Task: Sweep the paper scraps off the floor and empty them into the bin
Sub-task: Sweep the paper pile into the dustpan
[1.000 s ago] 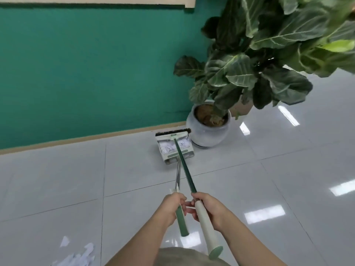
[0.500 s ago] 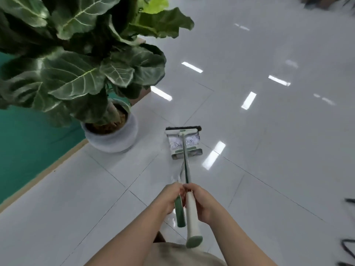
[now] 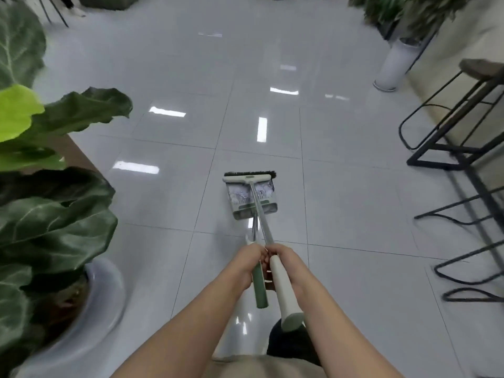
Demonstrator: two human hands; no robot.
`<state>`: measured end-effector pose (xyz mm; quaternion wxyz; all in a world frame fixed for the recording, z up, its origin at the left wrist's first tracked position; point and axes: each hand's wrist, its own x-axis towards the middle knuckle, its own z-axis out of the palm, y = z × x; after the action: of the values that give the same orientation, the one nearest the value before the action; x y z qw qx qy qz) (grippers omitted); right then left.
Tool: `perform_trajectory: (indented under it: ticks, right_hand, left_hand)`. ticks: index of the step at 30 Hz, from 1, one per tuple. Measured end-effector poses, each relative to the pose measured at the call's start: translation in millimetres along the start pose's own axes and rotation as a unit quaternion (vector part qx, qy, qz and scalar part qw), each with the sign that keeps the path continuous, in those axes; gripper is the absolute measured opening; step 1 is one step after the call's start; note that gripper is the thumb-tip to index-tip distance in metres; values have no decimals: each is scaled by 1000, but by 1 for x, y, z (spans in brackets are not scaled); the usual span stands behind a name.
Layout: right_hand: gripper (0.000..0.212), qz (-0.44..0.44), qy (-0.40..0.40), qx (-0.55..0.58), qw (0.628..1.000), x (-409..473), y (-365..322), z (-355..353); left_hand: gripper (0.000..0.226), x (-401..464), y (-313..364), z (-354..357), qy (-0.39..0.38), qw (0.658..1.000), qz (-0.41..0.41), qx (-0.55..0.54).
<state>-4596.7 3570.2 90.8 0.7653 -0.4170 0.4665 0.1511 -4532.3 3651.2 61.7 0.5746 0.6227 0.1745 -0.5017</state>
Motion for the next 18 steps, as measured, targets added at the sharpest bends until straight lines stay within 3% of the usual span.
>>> perform_trajectory:
  ticks: [6,18]
  right_hand:
    - [30,-31,11,7,999,70,-131,-9]
    - [25,-58,-84,-63,993,192,-437,-22]
  left_hand:
    - [32,79,132,46,5,999,15,44]
    - [32,211,405,133,30,997,47,-48]
